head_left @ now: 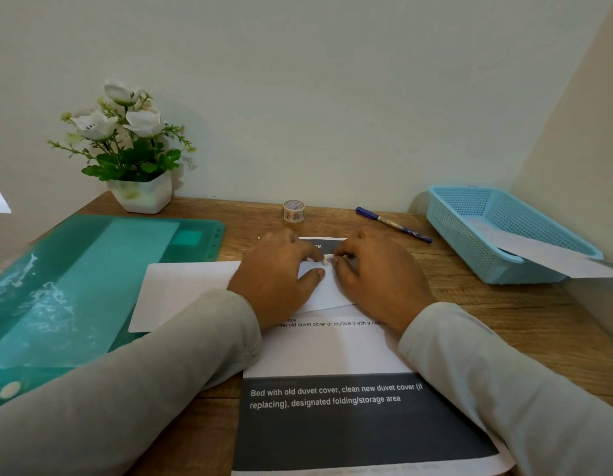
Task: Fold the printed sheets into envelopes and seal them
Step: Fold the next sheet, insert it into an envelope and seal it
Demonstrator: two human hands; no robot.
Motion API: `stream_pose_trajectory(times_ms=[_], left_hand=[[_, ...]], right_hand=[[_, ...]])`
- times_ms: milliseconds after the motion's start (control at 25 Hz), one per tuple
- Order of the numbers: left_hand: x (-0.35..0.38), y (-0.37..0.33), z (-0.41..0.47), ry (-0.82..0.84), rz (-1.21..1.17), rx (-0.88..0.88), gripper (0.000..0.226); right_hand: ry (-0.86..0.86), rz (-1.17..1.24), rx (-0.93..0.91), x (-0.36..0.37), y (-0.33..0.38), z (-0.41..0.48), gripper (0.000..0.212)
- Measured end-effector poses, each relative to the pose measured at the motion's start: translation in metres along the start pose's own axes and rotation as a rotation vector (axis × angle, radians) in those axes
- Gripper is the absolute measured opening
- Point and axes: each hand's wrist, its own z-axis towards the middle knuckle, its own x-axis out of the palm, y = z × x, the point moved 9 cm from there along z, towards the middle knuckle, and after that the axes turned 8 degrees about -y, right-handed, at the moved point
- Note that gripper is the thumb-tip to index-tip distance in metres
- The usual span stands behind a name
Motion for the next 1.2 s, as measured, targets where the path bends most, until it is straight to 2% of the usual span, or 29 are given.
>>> stream_pose_trajectory(times_ms=[120,280,440,640,960,1200], left_hand=[[-0.003,0.003,-0.001,-0.03,-0.095,-0.026,0.031],[-0.006,0.005,0.0,-0.059,-0.153,-0.061,0.031],[-0.005,0.005,0.0,-0.046,-0.164,-0.073,0.035],[-0.005,0.002,-0.001,-0.013,-0.155,-0.094,0.033],[-0.007,0.001,-0.001,-0.045,-0.154,-0.066,0.032],[-0.008,0.0,-0.003,-0.032,-0.155,-0.061,0.033]], right_hand=[[-0.016,-0.062,-0.09,-0.003,0.006,-0.003,0.03],[0.055,-0.066,-0.243,-0.003,0.017,-0.009,0.034],[0.113,-0.06,-0.216,0.0,0.02,-0.01,0.04],[0.101,-0.094,-0.279,-0.007,0.025,-0.019,0.038],[0.105,-0.102,-0.2,-0.002,0.025,-0.014,0.042],[0.141,-0.095,-0.221,-0.011,0.024,-0.025,0.041]])
